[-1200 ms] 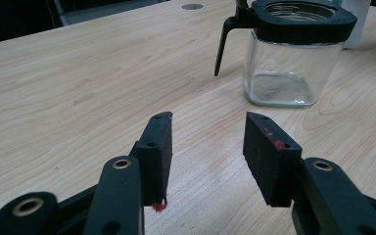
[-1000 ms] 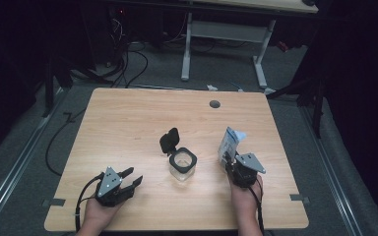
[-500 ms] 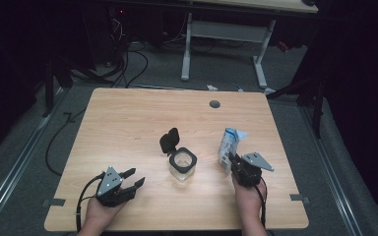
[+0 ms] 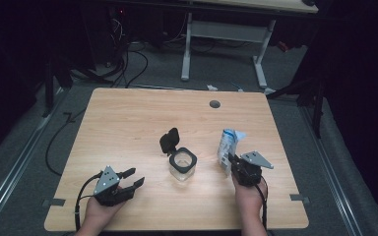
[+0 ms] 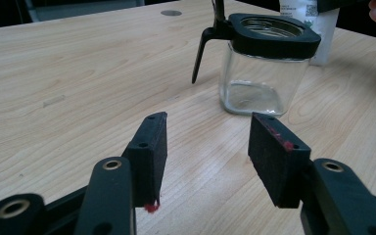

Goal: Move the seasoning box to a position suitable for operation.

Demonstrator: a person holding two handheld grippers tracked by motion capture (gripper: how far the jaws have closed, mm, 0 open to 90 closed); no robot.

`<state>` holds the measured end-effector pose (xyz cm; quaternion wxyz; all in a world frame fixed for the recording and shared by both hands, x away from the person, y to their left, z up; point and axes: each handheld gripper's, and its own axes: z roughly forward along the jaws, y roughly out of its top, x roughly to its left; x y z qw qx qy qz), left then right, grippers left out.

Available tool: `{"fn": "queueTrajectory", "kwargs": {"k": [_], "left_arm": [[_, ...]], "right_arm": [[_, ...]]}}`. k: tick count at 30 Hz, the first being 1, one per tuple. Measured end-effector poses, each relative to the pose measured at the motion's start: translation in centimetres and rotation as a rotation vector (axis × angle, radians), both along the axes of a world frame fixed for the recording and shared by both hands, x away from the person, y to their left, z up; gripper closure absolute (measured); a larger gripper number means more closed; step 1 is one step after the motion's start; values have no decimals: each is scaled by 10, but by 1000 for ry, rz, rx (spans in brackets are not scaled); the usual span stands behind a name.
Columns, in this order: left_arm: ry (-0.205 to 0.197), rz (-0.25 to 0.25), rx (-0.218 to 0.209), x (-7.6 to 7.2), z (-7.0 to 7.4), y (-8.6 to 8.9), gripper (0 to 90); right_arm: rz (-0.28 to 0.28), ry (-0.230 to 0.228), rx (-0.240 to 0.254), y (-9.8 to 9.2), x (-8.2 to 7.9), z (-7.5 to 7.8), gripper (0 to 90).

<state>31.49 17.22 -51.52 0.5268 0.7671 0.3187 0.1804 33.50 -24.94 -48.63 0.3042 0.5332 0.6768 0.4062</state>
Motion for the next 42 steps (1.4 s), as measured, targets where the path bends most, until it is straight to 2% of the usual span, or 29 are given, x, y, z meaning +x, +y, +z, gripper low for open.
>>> {"fn": "queueTrajectory", "kwargs": {"k": [4, 9, 14, 20, 24, 27, 28, 30, 31, 39, 42], "left_arm": [[-7, 2, 10, -1, -1, -4, 489], [-12, 2, 25, -1, -2, -9, 487], [-16, -7, 37, -1, -3, -12, 486], [-23, -12, 37, -1, -3, -14, 483], [-24, -13, 37, 0, -3, -13, 483], [-26, -13, 37, 0, -3, -13, 482], [-27, -13, 38, 0, -3, -13, 482], [-27, -14, 38, 0, -3, -13, 482], [-28, -13, 38, 0, -3, -13, 482], [-29, -15, 38, 0, -4, -13, 482], [-27, -16, 37, 1, -4, -13, 482]], "right_arm": [[24, 18, -16, -2, -1, 3, 871], [49, 42, 22, -12, 1, 5, 872], [76, 50, -3, -12, 2, 7, 872], [101, 100, -14, -12, 5, 16, 879], [130, 128, -42, -14, 6, 22, 881], [143, 154, -46, -14, 6, 26, 881], [159, 177, -55, -15, 6, 29, 882], [166, 186, -63, -15, 7, 31, 882], [179, 205, -79, -16, 7, 34, 882], [200, 255, -83, -21, 6, 42, 883], [225, 293, -101, -21, 6, 46, 883]]}}
